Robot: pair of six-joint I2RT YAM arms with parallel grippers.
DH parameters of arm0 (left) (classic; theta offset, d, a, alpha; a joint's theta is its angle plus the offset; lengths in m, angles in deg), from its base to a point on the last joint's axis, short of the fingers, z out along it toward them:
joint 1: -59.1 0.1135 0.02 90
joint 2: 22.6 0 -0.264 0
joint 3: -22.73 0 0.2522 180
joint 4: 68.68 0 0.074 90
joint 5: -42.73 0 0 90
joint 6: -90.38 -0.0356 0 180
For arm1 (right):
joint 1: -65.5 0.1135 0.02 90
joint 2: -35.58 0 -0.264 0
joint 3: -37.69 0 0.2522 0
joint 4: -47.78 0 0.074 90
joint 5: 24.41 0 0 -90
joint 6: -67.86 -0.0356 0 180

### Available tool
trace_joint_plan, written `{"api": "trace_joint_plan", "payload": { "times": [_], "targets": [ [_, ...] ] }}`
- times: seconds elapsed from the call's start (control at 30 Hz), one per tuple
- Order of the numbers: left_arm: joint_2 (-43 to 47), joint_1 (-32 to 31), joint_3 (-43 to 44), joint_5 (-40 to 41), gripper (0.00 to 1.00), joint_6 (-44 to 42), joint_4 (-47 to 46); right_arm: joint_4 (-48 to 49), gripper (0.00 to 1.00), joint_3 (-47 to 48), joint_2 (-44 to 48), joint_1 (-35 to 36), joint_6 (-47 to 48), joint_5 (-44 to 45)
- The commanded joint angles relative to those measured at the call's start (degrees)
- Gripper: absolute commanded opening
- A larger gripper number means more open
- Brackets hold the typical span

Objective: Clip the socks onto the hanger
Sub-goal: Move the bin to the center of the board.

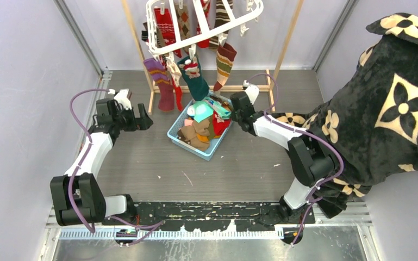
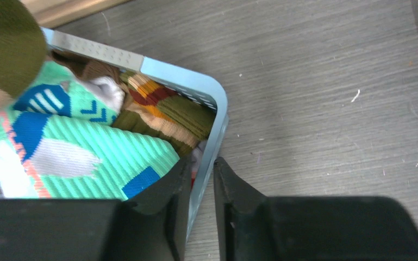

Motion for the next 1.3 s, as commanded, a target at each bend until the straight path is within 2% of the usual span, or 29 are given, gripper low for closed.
{"api": "trace_joint_plan", "payload": {
  "times": [0.0,0.17,0.23,0.37,0.5,0.57,0.63,0.67,0.8,0.87,0.93,1.0,1.03,1.07,1.13,1.27],
  "targets": [
    [2.24,0.19,3.43,-3.26,1.00,1.16,2.02,-3.40,0.23,2.90,-0.36,2.94,-0.84,7.94],
    [2.87,0.20,3.02,-11.42,1.00,-1.67,5.77,-6.39,0.06,-0.03,1.33,6.69,-6.93,16.73],
    [3.59,-0.57,1.60,-13.91,1.00,-3.92,6.53,-9.13,0.01,-0.74,2.78,8.44,-11.25,20.62],
    [4.46,-3.25,-0.35,-12.60,1.00,-7.86,8.20,-19.06,0.01,0.07,4.91,13.39,-22.97,29.15],
    [4.31,-4.61,-0.12,-12.01,1.00,-10.01,11.57,-34.55,0.01,0.98,6.62,18.89,-38.53,37.24],
    [4.31,-7.49,0.06,-12.16,1.00,-12.71,14.02,-38.47,0.03,0.73,7.23,20.15,-43.48,37.03],
    [4.63,-9.59,-0.21,-12.04,1.00,-15.32,15.63,-41.06,0.13,0.79,7.70,21.35,-46.47,36.92],
    [4.76,-10.56,-0.42,-11.67,1.00,-16.45,16.20,-41.68,0.25,0.71,7.99,21.80,-47.26,36.17],
    [5.34,-14.14,-1.07,-6.43,1.00,-18.99,16.14,-41.06,0.55,-0.32,10.50,22.77,-42.94,31.22],
    [5.32,-15.38,-1.09,-4.18,1.00,-20.15,16.25,-38.36,0.66,-2.00,14.06,23.03,-37.07,31.03],
    [5.40,-16.23,-1.37,-2.15,1.00,-21.27,16.09,-30.32,0.78,-5.10,19.40,22.61,-26.38,28.72],
    [5.23,-16.63,-1.72,-0.91,0.99,-21.54,15.63,-21.81,0.81,-7.46,25.41,20.27,-14.37,22.98],
    [5.13,-16.68,-1.82,-0.62,0.99,-21.61,15.42,-16.49,0.81,-8.24,27.44,17.11,-7.75,15.23],
    [4.96,-16.76,-1.98,-0.50,0.99,-21.68,15.29,-15.21,0.82,-6.94,28.11,12.90,-2.83,7.64],
    [4.94,-16.93,-2.31,-0.20,0.98,-21.70,14.73,-16.81,0.80,-2.27,25.46,5.93,5.03,-4.59],
    [4.99,-17.42,-3.14,1.29,0.98,-22.06,13.27,-21.17,0.75,5.30,17.42,-0.29,17.12,-16.58]
  ]
}}
